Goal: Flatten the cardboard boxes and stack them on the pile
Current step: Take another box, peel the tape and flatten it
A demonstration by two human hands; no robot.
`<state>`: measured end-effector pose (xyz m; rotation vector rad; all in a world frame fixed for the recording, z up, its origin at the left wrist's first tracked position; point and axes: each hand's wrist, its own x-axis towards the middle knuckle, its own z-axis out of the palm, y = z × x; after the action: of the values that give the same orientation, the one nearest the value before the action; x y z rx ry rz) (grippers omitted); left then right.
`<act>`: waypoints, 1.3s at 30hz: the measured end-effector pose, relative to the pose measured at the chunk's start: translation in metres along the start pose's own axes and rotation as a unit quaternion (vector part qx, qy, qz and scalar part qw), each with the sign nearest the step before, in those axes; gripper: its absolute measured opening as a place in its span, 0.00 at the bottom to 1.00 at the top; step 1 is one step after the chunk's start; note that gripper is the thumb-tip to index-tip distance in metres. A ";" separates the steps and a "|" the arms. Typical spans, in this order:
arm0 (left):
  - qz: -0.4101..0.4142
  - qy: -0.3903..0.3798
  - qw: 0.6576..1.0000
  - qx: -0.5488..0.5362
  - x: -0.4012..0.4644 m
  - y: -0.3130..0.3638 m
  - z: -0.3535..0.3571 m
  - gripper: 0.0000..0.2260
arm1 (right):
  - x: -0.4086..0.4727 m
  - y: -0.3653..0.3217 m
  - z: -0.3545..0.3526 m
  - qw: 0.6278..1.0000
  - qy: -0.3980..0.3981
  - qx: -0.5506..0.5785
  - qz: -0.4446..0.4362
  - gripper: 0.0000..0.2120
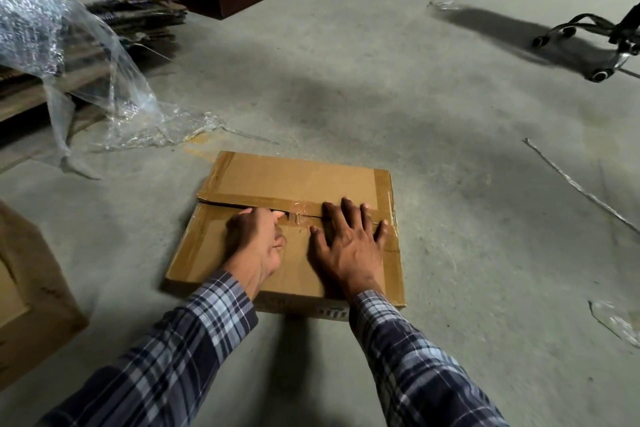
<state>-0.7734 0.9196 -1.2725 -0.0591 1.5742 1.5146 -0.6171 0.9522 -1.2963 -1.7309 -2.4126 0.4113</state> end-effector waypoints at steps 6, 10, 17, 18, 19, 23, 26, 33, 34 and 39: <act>0.004 -0.041 0.999 0.030 0.004 0.000 -0.004 0.09 | 0.001 -0.001 0.001 1.000 0.006 0.005 0.001 0.31; -0.027 -0.069 0.995 0.062 0.010 0.008 -0.011 0.09 | 0.002 0.000 0.002 1.000 0.003 0.002 -0.002 0.31; -0.057 -0.173 0.983 -0.010 -0.032 0.006 0.056 0.12 | -0.004 0.002 0.007 1.000 0.010 -0.007 -0.025 0.32; -0.068 -0.159 0.985 -0.027 -0.025 0.005 0.050 0.12 | -0.006 0.003 0.007 1.000 0.015 -0.003 -0.027 0.31; -0.069 -0.143 0.987 -0.032 -0.018 0.005 0.039 0.11 | -0.006 0.003 0.007 0.999 0.018 0.002 -0.027 0.31; -0.002 -0.027 0.996 0.079 -0.005 -0.012 -0.007 0.10 | -0.002 0.002 0.007 0.999 0.021 0.012 -0.021 0.31; 0.068 0.029 0.978 0.196 -0.001 -0.020 -0.020 0.12 | -0.002 0.001 0.006 0.999 0.028 0.022 -0.019 0.30; 0.167 0.015 0.877 0.451 -0.007 -0.014 -0.004 0.20 | -0.006 0.001 0.006 0.998 0.044 0.030 -0.019 0.29; 0.159 0.012 0.877 0.454 -0.008 -0.013 -0.001 0.19 | -0.006 0.001 0.006 0.998 0.045 0.027 -0.018 0.30; 0.054 -0.054 0.941 0.330 0.002 -0.009 0.007 0.08 | -0.006 0.002 0.006 0.999 0.042 0.024 -0.018 0.33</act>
<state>-0.7649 0.9243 -1.2789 0.4894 1.9374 0.9787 -0.6154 0.9466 -1.3026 -1.6491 -2.3521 0.3808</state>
